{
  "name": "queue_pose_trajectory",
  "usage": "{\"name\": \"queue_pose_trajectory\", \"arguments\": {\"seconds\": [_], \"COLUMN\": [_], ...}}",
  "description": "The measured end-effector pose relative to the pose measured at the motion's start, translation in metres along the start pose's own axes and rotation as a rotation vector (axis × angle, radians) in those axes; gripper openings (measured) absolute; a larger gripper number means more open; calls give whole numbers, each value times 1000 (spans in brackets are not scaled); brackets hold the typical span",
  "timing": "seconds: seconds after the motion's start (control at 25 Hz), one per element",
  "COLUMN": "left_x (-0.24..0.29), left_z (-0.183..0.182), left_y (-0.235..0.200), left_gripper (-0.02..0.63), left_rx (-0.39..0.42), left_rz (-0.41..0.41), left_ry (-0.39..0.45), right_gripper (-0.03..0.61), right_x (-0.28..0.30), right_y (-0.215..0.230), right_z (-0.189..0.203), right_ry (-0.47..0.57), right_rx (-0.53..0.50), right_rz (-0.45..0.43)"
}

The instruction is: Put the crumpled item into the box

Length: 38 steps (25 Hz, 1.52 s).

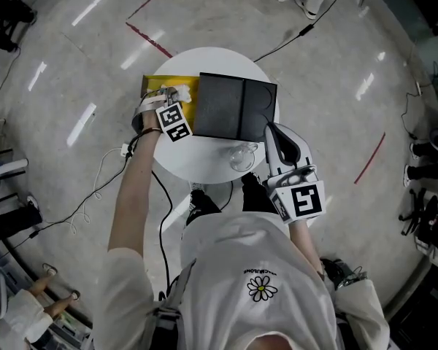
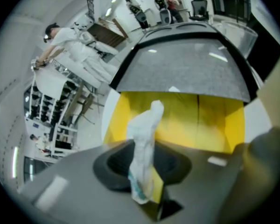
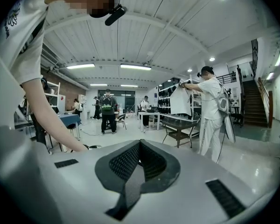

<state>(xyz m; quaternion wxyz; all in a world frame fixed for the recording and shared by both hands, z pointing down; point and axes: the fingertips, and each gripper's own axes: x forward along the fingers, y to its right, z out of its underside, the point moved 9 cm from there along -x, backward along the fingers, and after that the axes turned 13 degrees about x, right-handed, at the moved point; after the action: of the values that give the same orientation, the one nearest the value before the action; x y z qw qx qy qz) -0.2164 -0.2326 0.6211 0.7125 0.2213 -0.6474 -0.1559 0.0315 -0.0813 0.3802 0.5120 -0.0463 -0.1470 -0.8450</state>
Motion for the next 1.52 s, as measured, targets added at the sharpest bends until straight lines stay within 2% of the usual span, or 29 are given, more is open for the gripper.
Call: {"name": "queue_pose_trajectory", "arguments": {"seconds": [0.32, 0.52, 0.6, 0.72, 0.84, 0.96, 1.08, 1.24, 1.36, 1.4, 1.52], "left_x": [-2, -10, -12, -17, -29, -52, -88, -159, -214, -232, -286], "left_z": [0, -3, -5, -5, -5, -8, -8, -5, -3, -3, -6], "left_y": [-2, -5, -5, -10, -26, -54, -98, -146, -169, -172, -167], "left_gripper": [210, 238, 304, 330, 330, 330, 320, 134, 36, 9, 2], "left_rx": [-74, -53, -40, -38, -84, -109, -155, -309, -426, -482, -652], "left_rz": [135, 177, 196, 169, 122, 48, -111, -399, -578, -624, -740], "left_ry": [39, 56, 68, 71, 88, 119, 151, 224, 300, 337, 481], "right_gripper": [0, 0, 0, 0, 0, 0, 0, 2, 2, 2, 2], "right_x": [-5, -7, -6, -3, 1, 5, 14, 21, 29, 31, 37], "right_y": [0, -2, -3, -5, -7, -11, -16, -26, -32, -34, -39], "right_z": [0, -2, -2, -5, -10, -19, -28, -39, -47, -49, -52], "right_ry": [0, 5, 11, 28, 51, 71, 100, 128, 155, 162, 182], "right_rx": [10, 13, 12, 6, -3, -18, -43, -68, -82, -83, -83], "right_rz": [-13, -25, -29, -39, -59, -86, -124, -175, -218, -230, -262]}}
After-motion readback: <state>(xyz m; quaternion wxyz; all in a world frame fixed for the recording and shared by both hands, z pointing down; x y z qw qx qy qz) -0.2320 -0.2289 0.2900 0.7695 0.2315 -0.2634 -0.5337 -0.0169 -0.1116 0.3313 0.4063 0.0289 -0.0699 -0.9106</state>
